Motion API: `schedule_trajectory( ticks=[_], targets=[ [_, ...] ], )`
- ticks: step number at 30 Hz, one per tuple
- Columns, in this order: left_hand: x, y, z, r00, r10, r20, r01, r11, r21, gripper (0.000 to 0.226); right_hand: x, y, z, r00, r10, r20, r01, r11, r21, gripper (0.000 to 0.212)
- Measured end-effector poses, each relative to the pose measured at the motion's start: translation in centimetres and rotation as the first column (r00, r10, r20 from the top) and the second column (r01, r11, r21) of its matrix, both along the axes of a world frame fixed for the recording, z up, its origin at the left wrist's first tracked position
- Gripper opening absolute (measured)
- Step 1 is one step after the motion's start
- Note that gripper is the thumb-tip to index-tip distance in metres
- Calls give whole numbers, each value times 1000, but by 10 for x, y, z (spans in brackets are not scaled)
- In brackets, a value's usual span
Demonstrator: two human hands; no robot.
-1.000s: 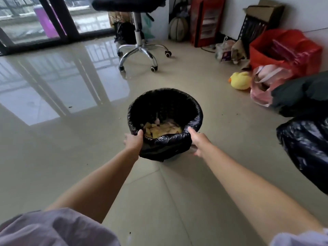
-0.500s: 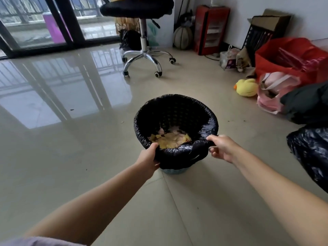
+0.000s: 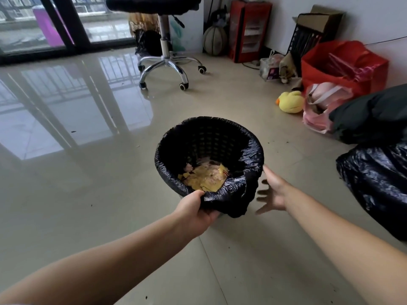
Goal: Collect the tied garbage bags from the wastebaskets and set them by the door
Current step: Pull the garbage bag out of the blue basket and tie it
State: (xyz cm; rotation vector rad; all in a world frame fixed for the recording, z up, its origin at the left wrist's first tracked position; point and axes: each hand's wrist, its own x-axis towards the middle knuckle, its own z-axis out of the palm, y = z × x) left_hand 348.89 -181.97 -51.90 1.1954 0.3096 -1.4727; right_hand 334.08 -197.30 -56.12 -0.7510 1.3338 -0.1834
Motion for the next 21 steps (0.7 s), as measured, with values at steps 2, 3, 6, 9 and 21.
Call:
schedule_trajectory(
  ticks=[2, 3, 6, 9, 21],
  targets=[
    [-3, 1, 3, 1000, 5, -25, -5, 1000, -6, 21, -4, 5, 2, 982, -14, 189, -11, 991, 131, 69],
    [-5, 1, 4, 999, -6, -35, 6, 1000, -9, 23, -5, 6, 6, 971, -6, 240, -31, 988, 150, 65],
    [-18, 3, 8, 996, -58, -67, 58, 998, -8, 24, -11, 4, 8, 971, 107, 213, -122, 991, 62, 43],
    [-33, 6, 8, 990, -130, -46, 130, 991, -6, 24, -28, 0, 12, 965, 224, 137, -226, 974, -2, 33],
    [4, 4, 18, 998, -60, 5, 60, 995, -81, 23, -39, -24, 45, 945, 213, 247, -147, 954, -261, 13]
  ],
)
